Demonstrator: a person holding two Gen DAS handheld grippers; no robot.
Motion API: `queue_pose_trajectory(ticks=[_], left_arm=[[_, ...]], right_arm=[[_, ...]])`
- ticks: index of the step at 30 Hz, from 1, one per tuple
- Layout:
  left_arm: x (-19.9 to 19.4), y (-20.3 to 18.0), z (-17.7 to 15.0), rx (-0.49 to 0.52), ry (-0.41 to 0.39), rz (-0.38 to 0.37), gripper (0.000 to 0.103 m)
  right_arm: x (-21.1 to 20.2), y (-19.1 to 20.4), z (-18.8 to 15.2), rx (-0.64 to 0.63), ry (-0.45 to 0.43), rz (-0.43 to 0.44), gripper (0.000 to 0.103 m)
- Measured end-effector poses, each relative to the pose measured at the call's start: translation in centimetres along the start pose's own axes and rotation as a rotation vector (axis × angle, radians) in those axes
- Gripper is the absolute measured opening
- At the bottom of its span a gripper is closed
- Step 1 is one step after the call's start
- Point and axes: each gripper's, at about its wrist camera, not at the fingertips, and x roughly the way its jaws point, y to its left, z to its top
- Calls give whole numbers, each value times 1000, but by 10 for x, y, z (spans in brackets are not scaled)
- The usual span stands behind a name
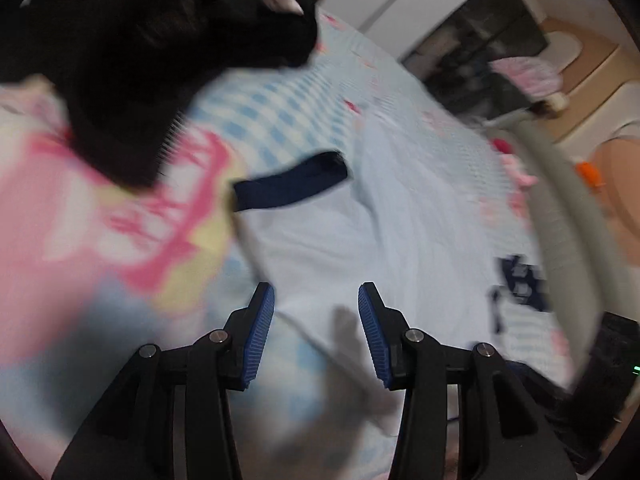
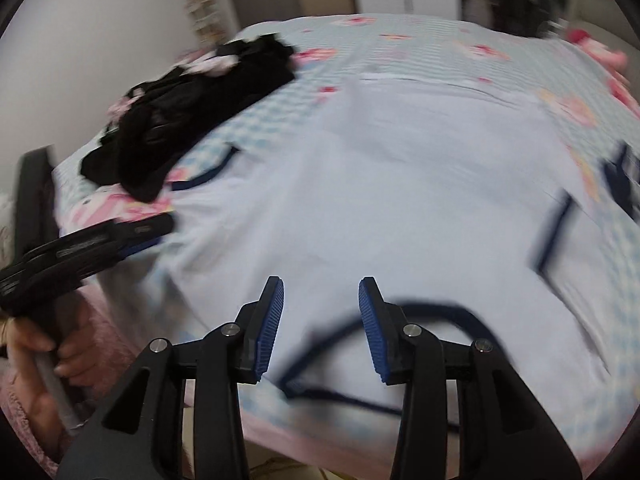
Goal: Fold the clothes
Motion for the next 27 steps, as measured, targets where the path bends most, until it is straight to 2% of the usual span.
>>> queue_pose_trajectory(ticks=[2,4,6,8,12,15,17,18,20,23,27], left_arm=[[15,16,4,-74,39,-57,46],[16,16,5,-85,13,-75,46],[18,10,4,-49,0,-33,45],[22,4,3,-3,2,54,34],[16,-8,2,28,-40,144,33],[18,-4,4,-5,-35,111,35],[24,1,6,-17,10,40,45],[26,3,6,-20,29,5,46],[25,0,6,-7,26,-20,46],[24,2,5,-43,5,-48,44],[29,2,11,-86,-13,-70,48]], right_arm=[[14,15,7,-11,14,50,40],[32,25,8,-13,41,64,40],[50,28,6,2,74,57,40],[61,29,1,20,90,58,41],[63,32,-5,6,83,78,46],[59,40,-5,-39,90,90,46],[54,42,-7,-35,94,132,46],[51,41,-8,-20,94,149,46],[49,33,-10,36,96,168,46],[49,21,-11,112,103,173,46],[53,25,-11,107,128,169,49]])
